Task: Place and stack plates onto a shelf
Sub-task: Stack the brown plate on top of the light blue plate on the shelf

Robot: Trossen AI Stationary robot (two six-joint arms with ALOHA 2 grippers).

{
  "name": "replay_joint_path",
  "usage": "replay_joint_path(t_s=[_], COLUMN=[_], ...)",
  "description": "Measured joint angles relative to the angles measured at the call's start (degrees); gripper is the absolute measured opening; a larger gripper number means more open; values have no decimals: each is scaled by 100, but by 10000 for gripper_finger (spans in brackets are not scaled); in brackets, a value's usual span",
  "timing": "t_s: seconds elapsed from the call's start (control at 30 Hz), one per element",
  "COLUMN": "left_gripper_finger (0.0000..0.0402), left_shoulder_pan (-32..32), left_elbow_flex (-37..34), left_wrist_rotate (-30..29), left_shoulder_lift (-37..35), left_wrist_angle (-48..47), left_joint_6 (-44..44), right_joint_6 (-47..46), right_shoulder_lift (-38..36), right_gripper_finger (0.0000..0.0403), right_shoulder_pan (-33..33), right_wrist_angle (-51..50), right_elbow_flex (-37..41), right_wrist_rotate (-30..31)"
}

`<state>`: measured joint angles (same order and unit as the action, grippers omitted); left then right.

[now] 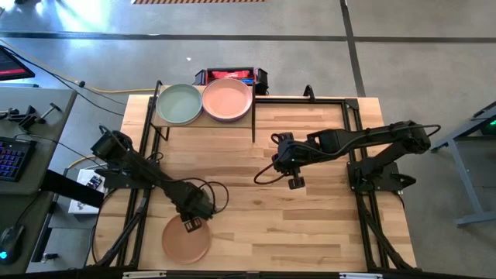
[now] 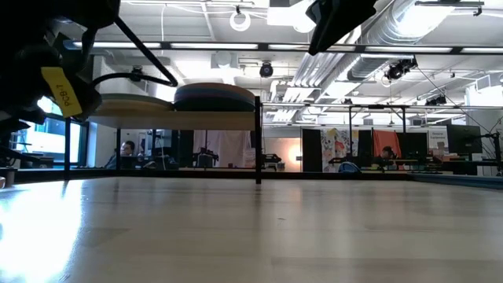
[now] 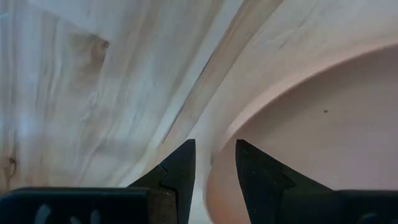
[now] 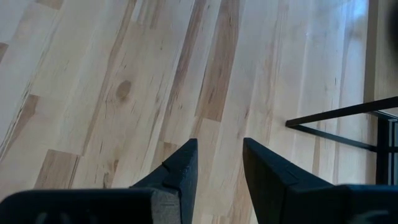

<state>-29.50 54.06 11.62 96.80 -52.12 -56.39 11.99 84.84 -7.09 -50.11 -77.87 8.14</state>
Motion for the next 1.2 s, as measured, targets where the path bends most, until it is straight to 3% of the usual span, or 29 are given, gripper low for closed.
replay_joint_path(t_s=[0.4,0.73,1.2], left_gripper_finger=[98,8,2], left_shoulder_pan=[4,2,63], left_elbow_flex=[9,4,2], left_wrist_rotate=[140,228,591], left_shoulder_lift=[294,224,-165], left_wrist_angle=[588,589,529], left_joint_6=[43,14,48], right_joint_6=[-157,-153,-151], right_shoulder_lift=[0,0,0], right_gripper_finger=[106,106,106], right_shoulder_pan=[-2,-4,-4], right_wrist_angle=[-31,-30,-30], right_elbow_flex=[0,0,0], right_wrist_rotate=[0,0,0])
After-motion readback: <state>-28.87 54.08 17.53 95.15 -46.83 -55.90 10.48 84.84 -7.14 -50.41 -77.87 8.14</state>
